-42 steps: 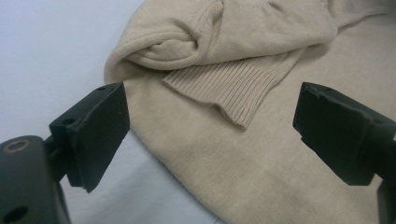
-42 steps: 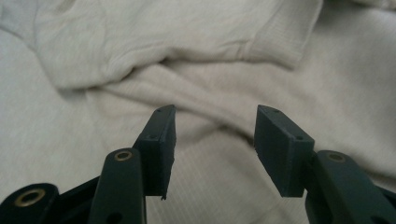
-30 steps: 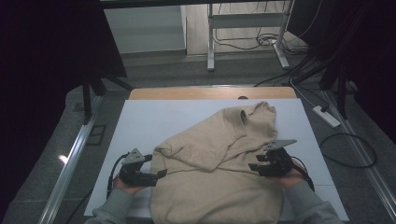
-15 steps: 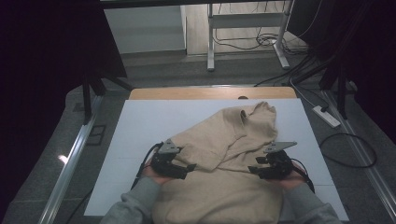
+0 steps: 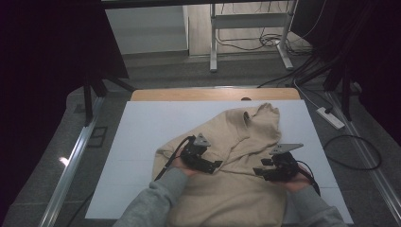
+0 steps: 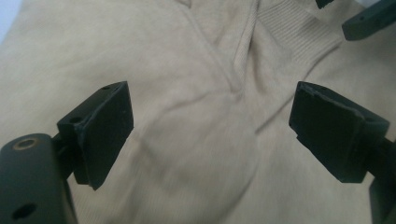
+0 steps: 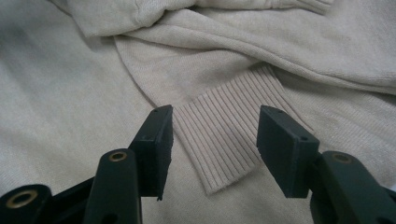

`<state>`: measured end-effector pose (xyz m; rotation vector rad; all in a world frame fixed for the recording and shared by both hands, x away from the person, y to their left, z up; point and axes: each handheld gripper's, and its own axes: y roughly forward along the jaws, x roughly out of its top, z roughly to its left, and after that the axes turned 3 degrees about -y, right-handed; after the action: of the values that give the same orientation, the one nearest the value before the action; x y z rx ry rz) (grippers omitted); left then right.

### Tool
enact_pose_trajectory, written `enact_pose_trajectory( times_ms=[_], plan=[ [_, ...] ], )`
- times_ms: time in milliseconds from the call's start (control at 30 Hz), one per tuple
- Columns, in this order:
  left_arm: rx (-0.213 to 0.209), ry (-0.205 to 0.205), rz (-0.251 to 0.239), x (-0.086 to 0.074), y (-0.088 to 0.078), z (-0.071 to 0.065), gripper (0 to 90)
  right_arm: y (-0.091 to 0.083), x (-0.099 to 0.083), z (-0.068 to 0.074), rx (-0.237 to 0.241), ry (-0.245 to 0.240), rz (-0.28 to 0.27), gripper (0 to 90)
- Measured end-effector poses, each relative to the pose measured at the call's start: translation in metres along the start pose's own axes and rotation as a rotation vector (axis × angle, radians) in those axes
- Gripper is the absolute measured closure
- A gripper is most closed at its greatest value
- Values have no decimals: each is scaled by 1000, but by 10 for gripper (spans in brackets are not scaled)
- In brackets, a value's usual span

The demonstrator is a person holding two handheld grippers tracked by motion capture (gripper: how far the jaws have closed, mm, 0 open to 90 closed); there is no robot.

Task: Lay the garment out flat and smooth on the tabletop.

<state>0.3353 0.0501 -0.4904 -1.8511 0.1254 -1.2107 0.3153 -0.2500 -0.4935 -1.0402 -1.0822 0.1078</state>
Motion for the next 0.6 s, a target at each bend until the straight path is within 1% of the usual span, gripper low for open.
enact_pose_trajectory(
  times_ms=[33,100,167,200,267,300,333,367,400,467,533,567,600],
  plan=[
    [4,5,2,3,4,-2,138,0,0,0,0,0,0,456],
    [-1,17,16,8,12,-4,146,0,0,-1,0,1,2,453],
    [7,24,28,10,19,-6,155,0,-1,-1,0,4,2,452],
    [11,28,42,10,23,-7,165,0,-1,-2,0,7,4,452],
    [5,26,58,8,29,-6,186,0,-2,-2,-2,9,5,452],
    [9,30,67,8,32,-7,199,0,-2,-3,-3,10,6,452],
    [22,42,83,6,35,-7,214,0,-2,-3,-4,10,7,451],
    [32,52,91,6,36,-7,284,0,-2,-3,-5,10,5,450],
    [45,62,97,5,37,-8,284,0,-2,-3,-5,10,5,450],
    [77,76,105,3,38,-7,387,1,-2,-3,-6,10,5,449],
    [83,87,104,1,36,-5,488,1,-2,-3,-8,12,8,449],
    [85,80,97,1,35,-4,607,0,-2,-3,-11,13,8,449],
    [83,82,94,1,33,-3,607,0,-2,-3,-11,13,8,449]
  ],
)
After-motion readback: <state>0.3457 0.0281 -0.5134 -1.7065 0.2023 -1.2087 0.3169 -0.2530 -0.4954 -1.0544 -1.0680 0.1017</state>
